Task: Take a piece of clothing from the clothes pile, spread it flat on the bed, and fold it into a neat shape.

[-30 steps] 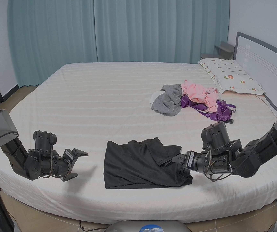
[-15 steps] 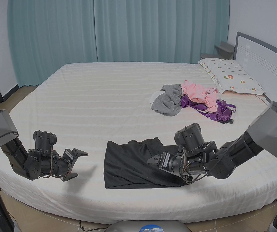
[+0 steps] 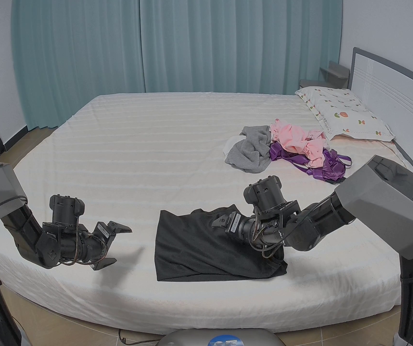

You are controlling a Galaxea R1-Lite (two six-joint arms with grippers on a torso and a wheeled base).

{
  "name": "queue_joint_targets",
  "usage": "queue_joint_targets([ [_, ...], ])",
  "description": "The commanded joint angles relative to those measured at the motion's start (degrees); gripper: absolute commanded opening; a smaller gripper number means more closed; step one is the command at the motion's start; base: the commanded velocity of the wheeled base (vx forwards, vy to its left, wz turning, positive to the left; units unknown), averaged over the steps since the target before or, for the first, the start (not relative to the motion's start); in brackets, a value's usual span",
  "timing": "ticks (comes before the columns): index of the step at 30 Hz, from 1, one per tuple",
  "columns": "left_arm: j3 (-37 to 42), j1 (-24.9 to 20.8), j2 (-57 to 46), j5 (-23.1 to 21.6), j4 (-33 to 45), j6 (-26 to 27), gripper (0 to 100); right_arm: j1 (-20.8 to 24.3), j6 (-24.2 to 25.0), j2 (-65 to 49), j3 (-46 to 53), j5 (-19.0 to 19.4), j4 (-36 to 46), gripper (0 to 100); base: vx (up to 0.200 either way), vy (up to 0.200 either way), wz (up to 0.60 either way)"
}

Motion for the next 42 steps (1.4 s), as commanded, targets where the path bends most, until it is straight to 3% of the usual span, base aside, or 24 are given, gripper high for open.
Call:
queue_joint_targets([
  [1,-0.02,-0.02,0.09,-0.01,-0.03,-0.03,100,-3.29,-0.27,4.42,-4.29,-1.41,0.54,100,0.0,0.0,0.0],
  [6,-0.11,-0.02,0.01,-0.01,-0.03,-0.29,100,-9.53,-1.5,5.48,-9.03,-2.46,-0.34,100,0.0,0.0,0.0],
  [13,-0.11,-0.02,0.09,-0.01,-0.03,-0.29,100,-13.4,-1.41,4.86,-9.39,-2.37,-2.63,100,0.0,0.0,0.0],
  [27,-3.18,-0.46,0.01,0.78,0.32,-0.29,100,-11.82,-2.55,5.92,-7.28,-1.23,-5.35,100,0.0,0.0,0.0],
  [31,-4.77,-1.42,0.62,3.06,0.49,-0.29,100,-11.46,-4.4,7.5,-7.8,-1.14,-5.97,100,0.0,0.0,0.0],
  [32,-5.29,-1.69,1.06,3.59,0.49,-0.29,100,-11.46,-4.84,7.85,-7.8,-1.14,-6.06,0,0.0,0.0,0.0],
  [42,-12.68,-4.41,4.05,7.28,0.85,-0.11,100,-12.08,-5.1,8.29,-7.89,-1.23,-6.14,0,0.0,0.0,0.0],
])
